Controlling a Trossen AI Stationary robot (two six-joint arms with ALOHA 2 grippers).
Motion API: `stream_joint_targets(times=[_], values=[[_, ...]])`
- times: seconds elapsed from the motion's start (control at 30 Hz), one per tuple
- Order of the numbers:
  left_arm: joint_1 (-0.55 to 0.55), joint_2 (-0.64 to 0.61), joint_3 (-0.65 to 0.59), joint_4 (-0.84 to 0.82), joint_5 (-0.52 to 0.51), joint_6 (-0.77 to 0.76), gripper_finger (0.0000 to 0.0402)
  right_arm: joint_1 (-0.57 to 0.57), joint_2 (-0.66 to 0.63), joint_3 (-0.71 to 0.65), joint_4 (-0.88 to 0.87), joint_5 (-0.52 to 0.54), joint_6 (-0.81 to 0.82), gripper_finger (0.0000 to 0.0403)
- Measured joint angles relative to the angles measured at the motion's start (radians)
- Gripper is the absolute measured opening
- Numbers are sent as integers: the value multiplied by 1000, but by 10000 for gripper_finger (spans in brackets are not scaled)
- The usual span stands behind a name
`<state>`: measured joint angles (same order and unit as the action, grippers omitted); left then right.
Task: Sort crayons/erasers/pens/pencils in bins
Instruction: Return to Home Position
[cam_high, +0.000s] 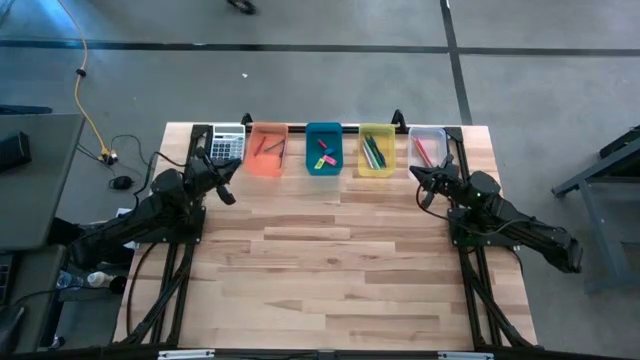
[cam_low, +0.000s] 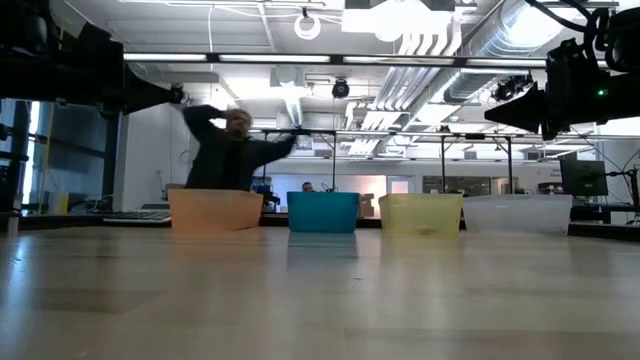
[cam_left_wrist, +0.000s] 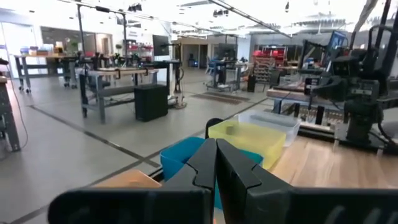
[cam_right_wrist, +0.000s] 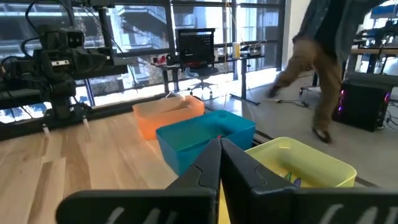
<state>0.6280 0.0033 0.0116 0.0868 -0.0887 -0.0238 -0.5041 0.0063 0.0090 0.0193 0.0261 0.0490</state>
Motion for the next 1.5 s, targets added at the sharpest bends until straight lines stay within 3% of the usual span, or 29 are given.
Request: stream_joint_targets(times=[1.5], values=[[0,0,0,-8,-1,1,0,0,0,0,0,0,-4,0]])
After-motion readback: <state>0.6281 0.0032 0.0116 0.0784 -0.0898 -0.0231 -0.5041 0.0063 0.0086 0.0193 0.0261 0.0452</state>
